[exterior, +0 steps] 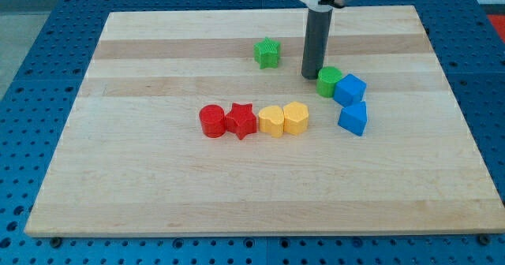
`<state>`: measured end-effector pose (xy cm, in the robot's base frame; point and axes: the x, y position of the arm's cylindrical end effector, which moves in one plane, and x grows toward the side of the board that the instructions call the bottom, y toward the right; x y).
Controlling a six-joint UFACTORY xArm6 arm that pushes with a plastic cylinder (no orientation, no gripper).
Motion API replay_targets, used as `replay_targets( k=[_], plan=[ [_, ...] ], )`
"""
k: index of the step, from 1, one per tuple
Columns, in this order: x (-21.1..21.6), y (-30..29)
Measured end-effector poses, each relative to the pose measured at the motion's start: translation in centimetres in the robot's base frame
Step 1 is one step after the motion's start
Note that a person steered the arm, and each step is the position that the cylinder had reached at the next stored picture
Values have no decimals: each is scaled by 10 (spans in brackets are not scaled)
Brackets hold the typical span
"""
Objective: Slide the green circle above the blue cube
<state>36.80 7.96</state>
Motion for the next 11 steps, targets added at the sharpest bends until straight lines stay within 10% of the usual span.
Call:
replay_targets(
  k=[6, 11],
  plan=[
    [49, -29],
    [11, 24]
  ],
)
